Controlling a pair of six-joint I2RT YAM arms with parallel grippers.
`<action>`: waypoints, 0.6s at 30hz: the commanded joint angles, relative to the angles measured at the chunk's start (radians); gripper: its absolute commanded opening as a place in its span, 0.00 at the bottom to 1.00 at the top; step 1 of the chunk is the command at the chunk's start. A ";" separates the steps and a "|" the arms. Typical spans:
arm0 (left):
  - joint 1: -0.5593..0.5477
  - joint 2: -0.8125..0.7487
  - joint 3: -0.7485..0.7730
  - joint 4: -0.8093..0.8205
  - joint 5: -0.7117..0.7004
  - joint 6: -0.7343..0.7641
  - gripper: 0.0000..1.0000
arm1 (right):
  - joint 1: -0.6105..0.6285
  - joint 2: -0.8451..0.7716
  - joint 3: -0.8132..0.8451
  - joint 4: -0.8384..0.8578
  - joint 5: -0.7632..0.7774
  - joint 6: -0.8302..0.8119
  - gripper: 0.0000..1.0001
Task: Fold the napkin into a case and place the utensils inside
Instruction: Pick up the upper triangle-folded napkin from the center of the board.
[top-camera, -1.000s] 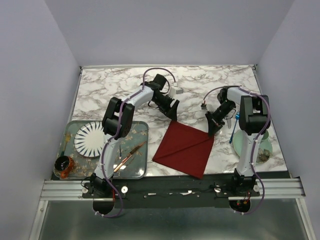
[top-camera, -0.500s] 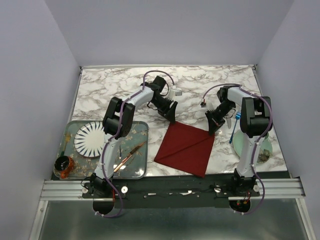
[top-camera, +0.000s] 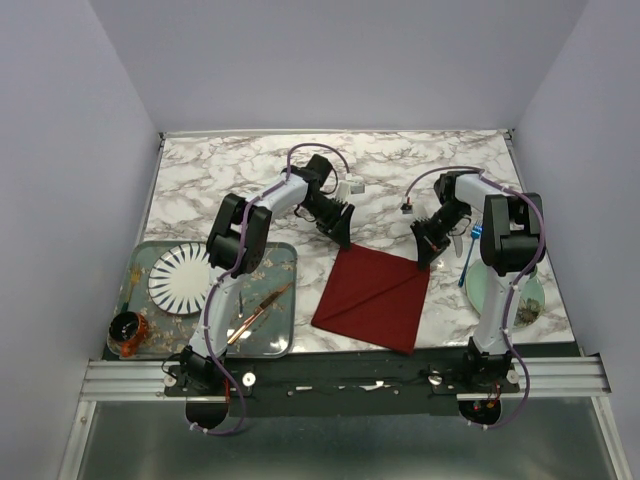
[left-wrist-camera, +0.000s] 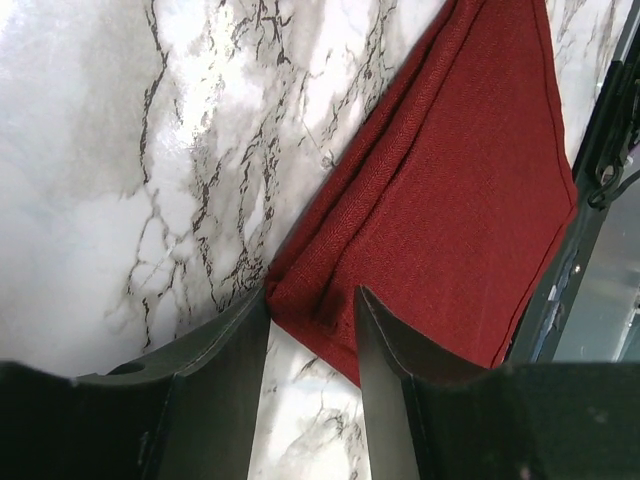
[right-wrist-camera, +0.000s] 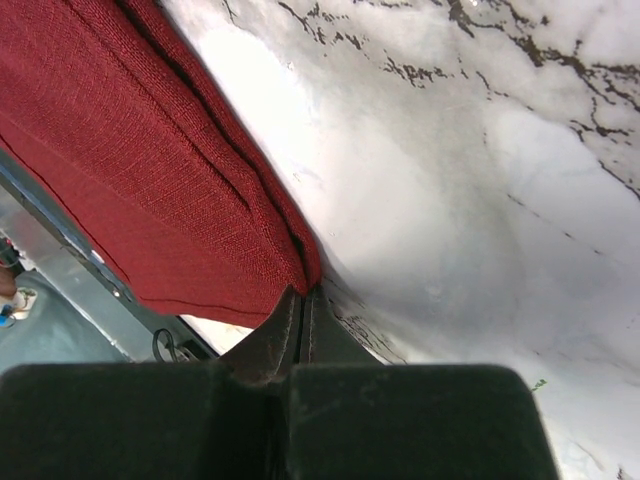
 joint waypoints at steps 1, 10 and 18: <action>-0.007 0.044 0.004 -0.044 0.011 0.050 0.49 | 0.007 -0.028 0.008 0.025 0.026 -0.023 0.01; -0.013 0.061 0.017 -0.053 0.015 0.059 0.36 | 0.007 -0.031 0.029 0.024 0.025 -0.035 0.01; -0.017 0.074 0.004 -0.078 0.027 0.068 0.43 | 0.007 -0.028 0.040 0.016 0.032 -0.052 0.01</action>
